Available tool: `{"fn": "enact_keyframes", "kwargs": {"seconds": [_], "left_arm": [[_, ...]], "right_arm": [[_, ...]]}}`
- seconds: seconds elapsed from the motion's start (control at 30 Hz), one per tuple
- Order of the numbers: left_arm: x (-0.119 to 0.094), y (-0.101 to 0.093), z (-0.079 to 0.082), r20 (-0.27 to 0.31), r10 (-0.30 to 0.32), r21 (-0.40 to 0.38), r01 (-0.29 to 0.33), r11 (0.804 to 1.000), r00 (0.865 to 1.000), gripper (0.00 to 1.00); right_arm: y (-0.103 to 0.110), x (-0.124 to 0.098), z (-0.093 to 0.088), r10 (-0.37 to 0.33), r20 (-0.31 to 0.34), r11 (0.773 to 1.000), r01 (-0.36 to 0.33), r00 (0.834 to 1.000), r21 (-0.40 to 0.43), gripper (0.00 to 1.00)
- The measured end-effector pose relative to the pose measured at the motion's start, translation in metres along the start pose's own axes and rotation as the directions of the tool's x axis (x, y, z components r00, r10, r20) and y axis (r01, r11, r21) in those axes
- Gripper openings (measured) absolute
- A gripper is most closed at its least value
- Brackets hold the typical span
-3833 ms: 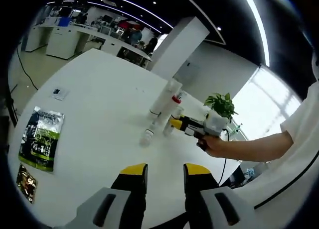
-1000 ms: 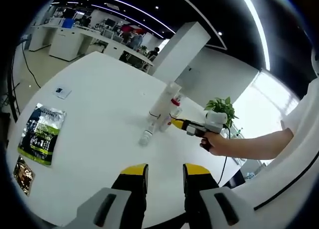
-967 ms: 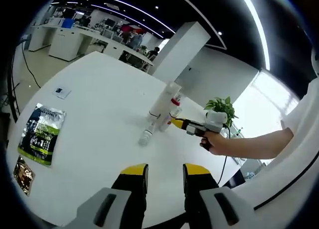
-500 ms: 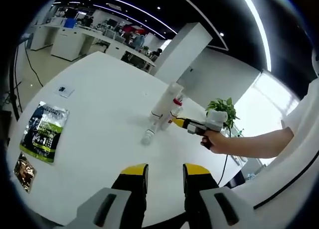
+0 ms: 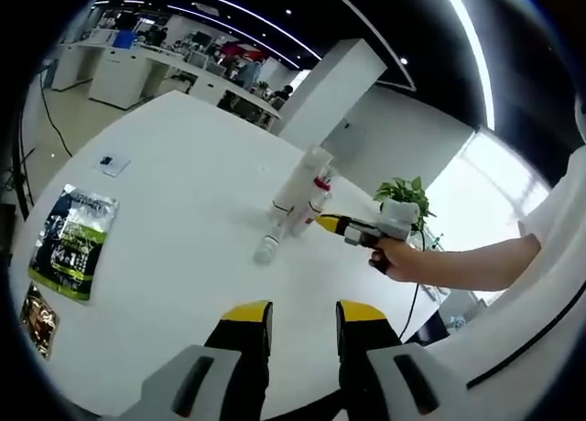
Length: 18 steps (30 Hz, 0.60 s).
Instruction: Arrange the skincare products in the storage area until every visible bottle or jar stands upright without overlapping.
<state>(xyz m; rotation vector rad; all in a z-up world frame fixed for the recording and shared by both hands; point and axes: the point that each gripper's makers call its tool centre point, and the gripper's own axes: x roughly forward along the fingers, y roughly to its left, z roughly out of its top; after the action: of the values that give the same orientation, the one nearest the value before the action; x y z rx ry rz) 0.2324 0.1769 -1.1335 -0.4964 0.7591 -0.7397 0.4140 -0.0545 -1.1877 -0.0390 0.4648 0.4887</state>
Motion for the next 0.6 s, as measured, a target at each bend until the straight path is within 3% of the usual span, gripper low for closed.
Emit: {"fn": "enact_keyframes", "kwargs": {"seconds": [0.13, 0.2, 0.4, 0.6], "left_arm": [[0.02, 0.001, -0.001, -0.046, -0.018, 0.013, 0.019, 1.0, 0.999, 0.29], [0.029, 0.002, 0.0, -0.067, -0.02, 0.023, 0.021, 1.0, 0.998, 0.29], [0.069, 0.005, 0.012, -0.133, -0.027, 0.122, 0.043, 0.992, 0.991, 0.29], [0.108, 0.017, 0.016, -0.218, 0.011, 0.198, 0.033, 0.98, 0.976, 0.34]], "right_arm": [[0.003, -0.017, -0.011, -0.017, -0.019, 0.994, 0.019, 1.0, 0.104, 0.22], [0.005, -0.027, -0.016, -0.018, -0.022, 0.994, 0.02, 1.0, 0.112, 0.24], [0.02, -0.076, -0.045, -0.022, -0.044, 0.977, 0.031, 0.999, 0.212, 0.28], [0.039, -0.121, -0.067, -0.047, -0.065, 0.953, 0.064, 0.997, 0.297, 0.31]]}}
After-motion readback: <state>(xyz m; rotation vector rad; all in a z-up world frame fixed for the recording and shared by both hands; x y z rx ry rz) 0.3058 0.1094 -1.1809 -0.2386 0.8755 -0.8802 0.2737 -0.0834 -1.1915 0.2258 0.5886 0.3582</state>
